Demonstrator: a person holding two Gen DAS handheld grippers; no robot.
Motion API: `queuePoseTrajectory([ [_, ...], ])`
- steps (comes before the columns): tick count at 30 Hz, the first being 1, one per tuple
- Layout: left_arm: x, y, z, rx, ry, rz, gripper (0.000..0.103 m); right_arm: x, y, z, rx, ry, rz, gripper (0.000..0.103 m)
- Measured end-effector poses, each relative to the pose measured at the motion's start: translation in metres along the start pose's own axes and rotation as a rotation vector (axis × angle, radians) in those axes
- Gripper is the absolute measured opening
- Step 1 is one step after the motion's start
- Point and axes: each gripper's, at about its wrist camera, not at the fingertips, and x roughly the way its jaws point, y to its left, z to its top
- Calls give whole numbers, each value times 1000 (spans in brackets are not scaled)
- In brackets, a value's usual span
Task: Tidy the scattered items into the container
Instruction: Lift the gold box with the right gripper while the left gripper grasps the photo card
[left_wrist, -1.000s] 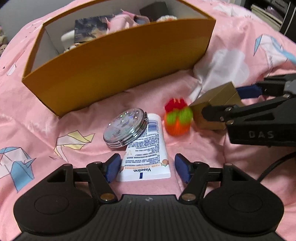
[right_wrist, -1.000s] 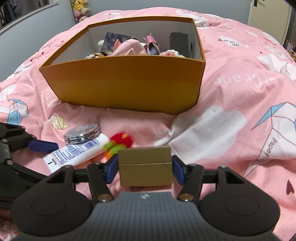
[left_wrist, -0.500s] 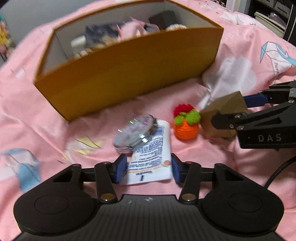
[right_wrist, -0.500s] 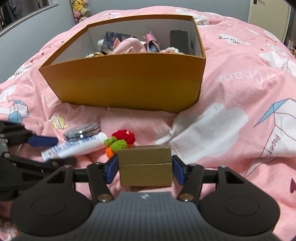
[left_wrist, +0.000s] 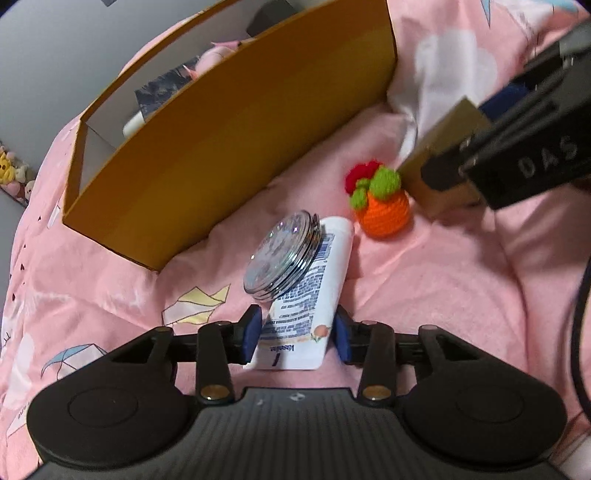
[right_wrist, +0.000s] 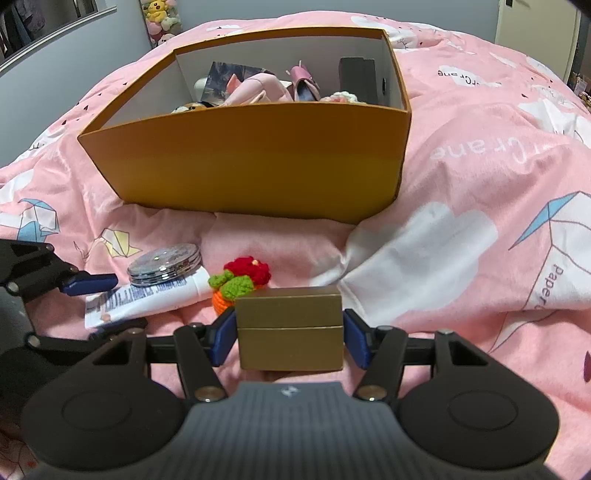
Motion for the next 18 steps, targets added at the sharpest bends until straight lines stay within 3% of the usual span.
queuePoseTrajectory([
  [2, 0, 0, 0, -6, -8, -3, 44, 0, 0, 0, -2, -1, -1, 63],
  [3, -1, 1, -1, -14, -16, -4, 38, -1, 0, 0, -2, -2, -1, 63],
  [4, -3, 3, -2, -23, -23, -7, 25, -1, 0, 0, -1, -4, -1, 63],
  [5, -4, 5, -2, -36, -31, -10, 21, -2, -1, 0, 2, -8, 1, 63],
  [12, -24, 36, -4, -241, -96, -136, 10, -20, -3, 5, 28, -71, 31, 62],
  [18, -49, 59, -3, -381, -162, -221, 9, -39, 3, 12, 15, -132, 59, 62],
])
